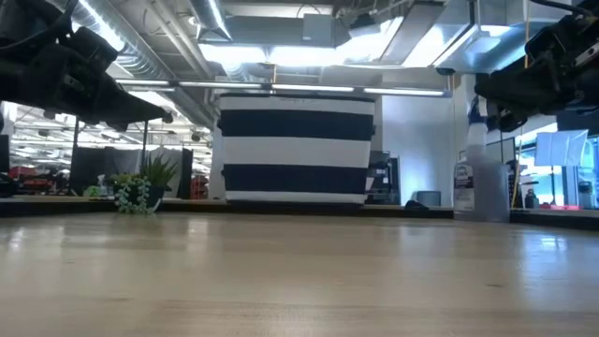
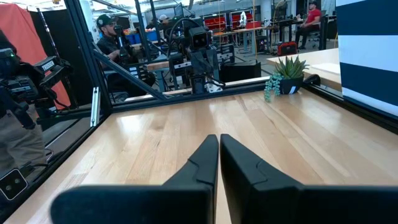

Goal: Fold Laundry from Bin

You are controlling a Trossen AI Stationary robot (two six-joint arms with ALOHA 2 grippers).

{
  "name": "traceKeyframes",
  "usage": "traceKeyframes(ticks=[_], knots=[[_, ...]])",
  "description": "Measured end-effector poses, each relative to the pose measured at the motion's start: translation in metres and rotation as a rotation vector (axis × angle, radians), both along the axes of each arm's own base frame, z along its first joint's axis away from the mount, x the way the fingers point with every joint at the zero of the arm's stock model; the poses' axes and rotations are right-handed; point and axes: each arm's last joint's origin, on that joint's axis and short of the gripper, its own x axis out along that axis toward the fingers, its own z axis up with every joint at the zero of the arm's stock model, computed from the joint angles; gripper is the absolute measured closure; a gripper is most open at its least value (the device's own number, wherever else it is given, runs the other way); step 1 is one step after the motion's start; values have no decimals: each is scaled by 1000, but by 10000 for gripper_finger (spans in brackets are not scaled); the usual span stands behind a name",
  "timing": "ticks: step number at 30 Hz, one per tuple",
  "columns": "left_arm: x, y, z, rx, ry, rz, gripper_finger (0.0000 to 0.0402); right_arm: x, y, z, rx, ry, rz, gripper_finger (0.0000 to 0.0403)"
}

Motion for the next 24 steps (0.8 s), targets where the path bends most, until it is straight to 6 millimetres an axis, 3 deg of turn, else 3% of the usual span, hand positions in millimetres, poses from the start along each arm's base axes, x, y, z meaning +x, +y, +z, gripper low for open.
traceKeyframes(ticks=[20, 24], knots=[[0, 0, 0, 2, 1, 0, 401, 0, 0, 0, 0, -1, 0, 384], [0, 0, 0, 102, 22, -9, 401, 0, -1, 3, -64, -29, -26, 384]])
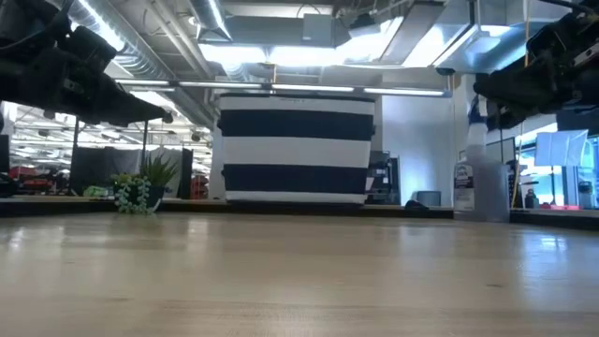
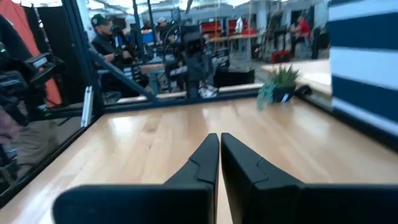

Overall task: Fold Laundry from Bin
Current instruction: Fold the green polo shirt

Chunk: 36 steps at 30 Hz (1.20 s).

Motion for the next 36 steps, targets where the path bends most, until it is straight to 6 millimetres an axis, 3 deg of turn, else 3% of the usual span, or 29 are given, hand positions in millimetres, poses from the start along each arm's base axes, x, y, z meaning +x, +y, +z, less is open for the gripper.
traceKeyframes(ticks=[12, 16, 27, 36], knots=[[0, 1, 1, 30, 0, 16, 401, -3, 0, 22, 20, -234, -8, 384], [0, 3, 10, 71, -92, 94, 401, -5, -1, 27, 17, -289, -18, 384], [-4, 3, 55, 76, -269, 109, 401, -5, -2, 27, 22, -277, -70, 384], [-6, 3, 68, 82, -253, 110, 401, -6, -3, 45, -21, -189, -110, 384]])
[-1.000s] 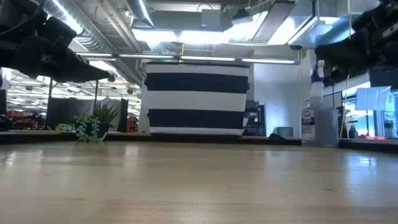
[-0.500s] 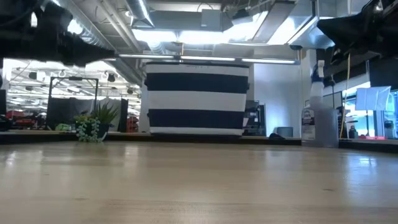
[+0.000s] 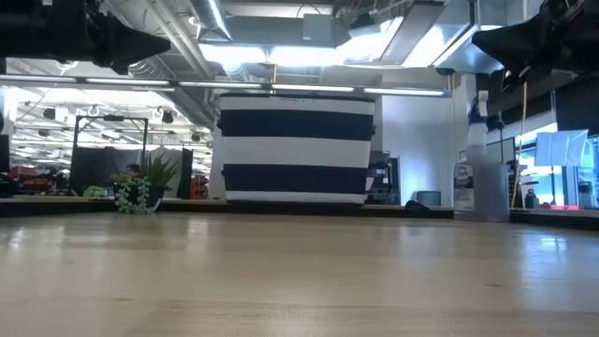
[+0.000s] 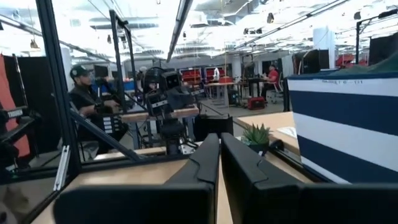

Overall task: Fold Laundry from Bin
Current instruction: Fold the green polo shirt

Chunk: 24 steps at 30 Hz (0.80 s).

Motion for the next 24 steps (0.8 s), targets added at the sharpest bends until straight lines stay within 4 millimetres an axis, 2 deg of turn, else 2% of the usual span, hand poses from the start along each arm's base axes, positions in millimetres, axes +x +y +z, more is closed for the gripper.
traceKeyframes(ticks=[6, 12, 24], knots=[[0, 0, 2, -43, -21, 1, 401, 4, 0, -1, -6, 43, -1, 384], [1, 1, 13, -53, -39, 12, 401, 8, 0, -3, -8, 72, -1, 384], [2, 0, 14, -84, -42, -15, 401, 8, 0, -2, -57, 73, -11, 384]])
